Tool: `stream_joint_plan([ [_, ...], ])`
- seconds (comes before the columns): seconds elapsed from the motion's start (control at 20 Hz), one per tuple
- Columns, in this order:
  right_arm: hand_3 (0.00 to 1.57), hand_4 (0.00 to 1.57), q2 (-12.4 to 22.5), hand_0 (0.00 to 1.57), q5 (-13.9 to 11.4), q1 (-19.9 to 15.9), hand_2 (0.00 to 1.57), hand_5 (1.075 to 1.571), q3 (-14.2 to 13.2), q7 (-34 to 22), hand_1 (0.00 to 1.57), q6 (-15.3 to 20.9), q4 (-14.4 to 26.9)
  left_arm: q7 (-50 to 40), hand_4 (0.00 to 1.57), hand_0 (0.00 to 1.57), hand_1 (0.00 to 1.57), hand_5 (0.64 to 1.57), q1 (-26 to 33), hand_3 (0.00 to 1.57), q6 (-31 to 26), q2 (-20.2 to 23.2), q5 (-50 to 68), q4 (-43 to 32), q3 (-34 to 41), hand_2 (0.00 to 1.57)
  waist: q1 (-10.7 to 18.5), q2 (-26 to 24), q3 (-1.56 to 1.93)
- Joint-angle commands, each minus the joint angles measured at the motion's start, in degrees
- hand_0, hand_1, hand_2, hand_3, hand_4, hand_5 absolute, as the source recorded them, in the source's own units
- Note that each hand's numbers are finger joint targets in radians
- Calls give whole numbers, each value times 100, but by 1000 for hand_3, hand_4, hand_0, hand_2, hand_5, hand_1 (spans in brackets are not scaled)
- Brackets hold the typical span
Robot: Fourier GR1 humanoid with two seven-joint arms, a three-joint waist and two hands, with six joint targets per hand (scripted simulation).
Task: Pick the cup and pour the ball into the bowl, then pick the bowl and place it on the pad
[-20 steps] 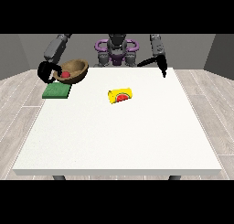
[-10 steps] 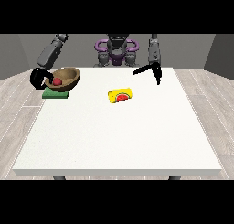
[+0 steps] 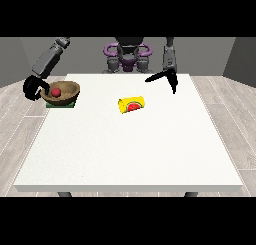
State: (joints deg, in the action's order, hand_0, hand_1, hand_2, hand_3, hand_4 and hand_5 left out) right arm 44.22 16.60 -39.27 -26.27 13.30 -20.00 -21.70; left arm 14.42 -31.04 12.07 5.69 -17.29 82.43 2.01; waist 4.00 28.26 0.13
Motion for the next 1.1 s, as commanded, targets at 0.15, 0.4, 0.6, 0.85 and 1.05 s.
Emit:
stream_joint_plan([
  [0.15, 212, 1007, 98, 1571, 119, -102, 1571, 1571, -153, 32, 1571, -173, 349, -371, 0, 0, 0, 1563, 282, 0, -97, 8, -41, 567, -136, 0, -107, -34, -4],
  [0.4, 0, 707, 351, 1571, 195, -367, 1571, 1569, -172, -525, 1571, -370, 469, -788, 0, 0, 0, 1566, 183, 0, -47, -180, -17, 748, -200, 0, -162, -212, -5],
  [0.6, 1080, 737, 168, 1571, 95, 4, 1571, 1570, -93, -183, 1571, -277, 488, -317, 0, 0, 0, 1566, 625, 0, -388, 64, 215, 882, -134, 0, 26, -197, -6],
  [0.85, 1014, 694, -90, 1571, -328, 80, 1571, 1567, 351, -171, 1571, -121, 373, -735, 0, 0, 0, 1567, 446, 0, -148, -116, -20, 849, -237, 0, -63, -407, -6],
  [1.05, 1571, 588, 467, 1571, -193, 35, 1571, 1535, 84, -465, 1571, 123, 628, -430, 0, 0, 0, 1565, 493, 0, -274, 72, 180, 1000, -30, 0, -21, -3, -6],
])
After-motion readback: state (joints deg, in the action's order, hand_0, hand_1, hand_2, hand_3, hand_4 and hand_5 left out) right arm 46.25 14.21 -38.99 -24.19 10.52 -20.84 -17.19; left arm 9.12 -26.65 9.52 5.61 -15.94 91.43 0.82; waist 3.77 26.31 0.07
